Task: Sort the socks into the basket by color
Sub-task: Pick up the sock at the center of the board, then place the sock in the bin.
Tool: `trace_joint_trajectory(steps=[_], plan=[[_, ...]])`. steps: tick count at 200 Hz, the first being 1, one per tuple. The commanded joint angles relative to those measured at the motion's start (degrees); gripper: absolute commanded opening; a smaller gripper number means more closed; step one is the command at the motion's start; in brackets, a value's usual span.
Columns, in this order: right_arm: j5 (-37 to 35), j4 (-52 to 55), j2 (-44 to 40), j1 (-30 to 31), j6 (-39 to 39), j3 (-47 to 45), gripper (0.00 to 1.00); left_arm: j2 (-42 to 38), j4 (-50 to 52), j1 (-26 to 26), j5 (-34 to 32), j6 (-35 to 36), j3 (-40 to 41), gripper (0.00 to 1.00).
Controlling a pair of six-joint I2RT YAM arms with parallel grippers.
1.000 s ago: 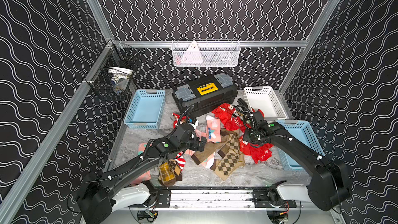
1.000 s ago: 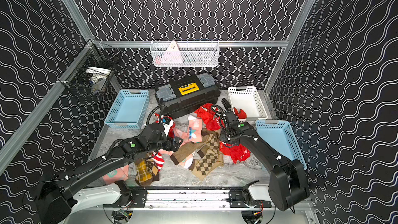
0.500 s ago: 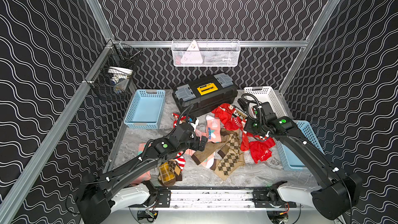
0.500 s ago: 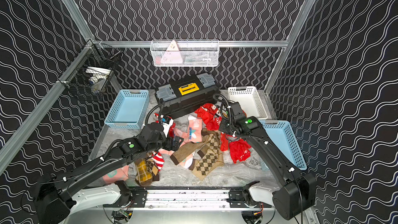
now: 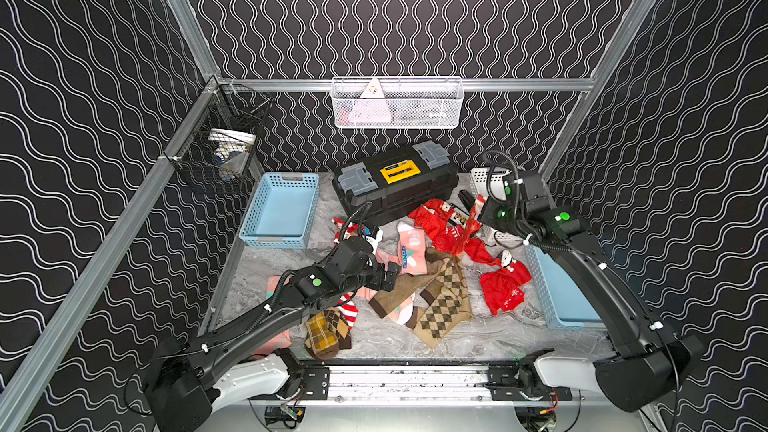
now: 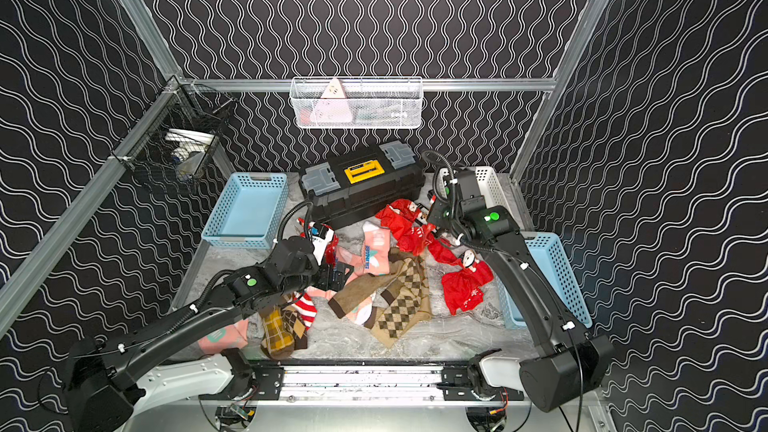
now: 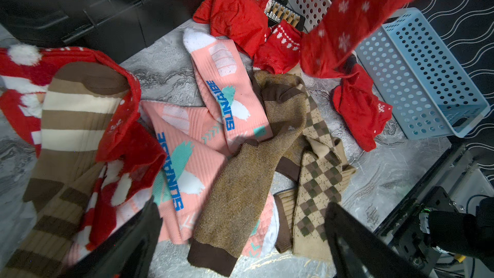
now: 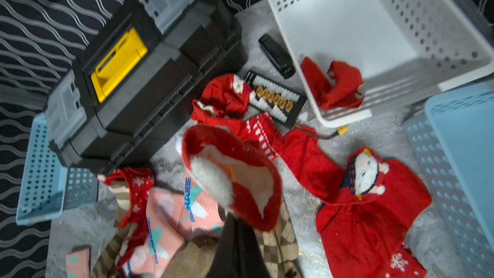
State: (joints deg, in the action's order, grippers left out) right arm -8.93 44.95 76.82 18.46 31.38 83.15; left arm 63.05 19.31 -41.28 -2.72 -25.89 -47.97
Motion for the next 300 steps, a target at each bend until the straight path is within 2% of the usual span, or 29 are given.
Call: trace_joint_trajectory(steps=[1, 28, 72, 123, 181, 263, 276, 284, 300], plan=[[-1.38, -3.43, 2.88, -4.21, -2.39, 3.92, 0.0, -0.33, -0.42, -0.19, 0.18, 0.4, -0.29, 0.99], [-1.9, -5.7, 8.34, -10.04, -4.92, 10.85, 0.0, -1.38, 0.53, -0.12, -0.18, 0.66, -0.37, 0.99], [1.51, -8.0, 16.98, -18.65, -6.15, 19.56, 0.0, -2.38, 1.52, -0.14, -0.71, 0.67, -0.02, 0.99], [7.4, -10.23, 25.01, -24.08, -5.38, 16.5, 0.0, -1.44, 1.49, -0.14, -0.7, 0.71, -0.44, 0.99], [13.73, -11.01, 33.48, -25.23, -2.79, 11.73, 0.0, 0.79, 0.6, -0.12, -0.09, 0.99, -0.91, 0.99], [15.27, -12.98, 36.0, -25.21, -1.93, 7.54, 0.0, 2.08, 0.46, -0.16, -0.34, 1.06, -0.94, 0.99], [15.26, -12.46, 35.91, -25.14, -2.06, 7.8, 0.05, 1.87, 0.62, -0.12, -0.74, 0.85, -0.64, 0.99], [15.26, -12.06, 35.77, -25.07, -2.17, 7.9, 0.12, 1.73, 0.87, -0.12, -0.92, 0.68, -0.48, 0.99], [14.87, -11.81, 35.13, -24.83, -2.28, 7.69, 0.33, 1.51, 1.54, -0.12, -1.21, 0.48, -0.51, 0.99]])
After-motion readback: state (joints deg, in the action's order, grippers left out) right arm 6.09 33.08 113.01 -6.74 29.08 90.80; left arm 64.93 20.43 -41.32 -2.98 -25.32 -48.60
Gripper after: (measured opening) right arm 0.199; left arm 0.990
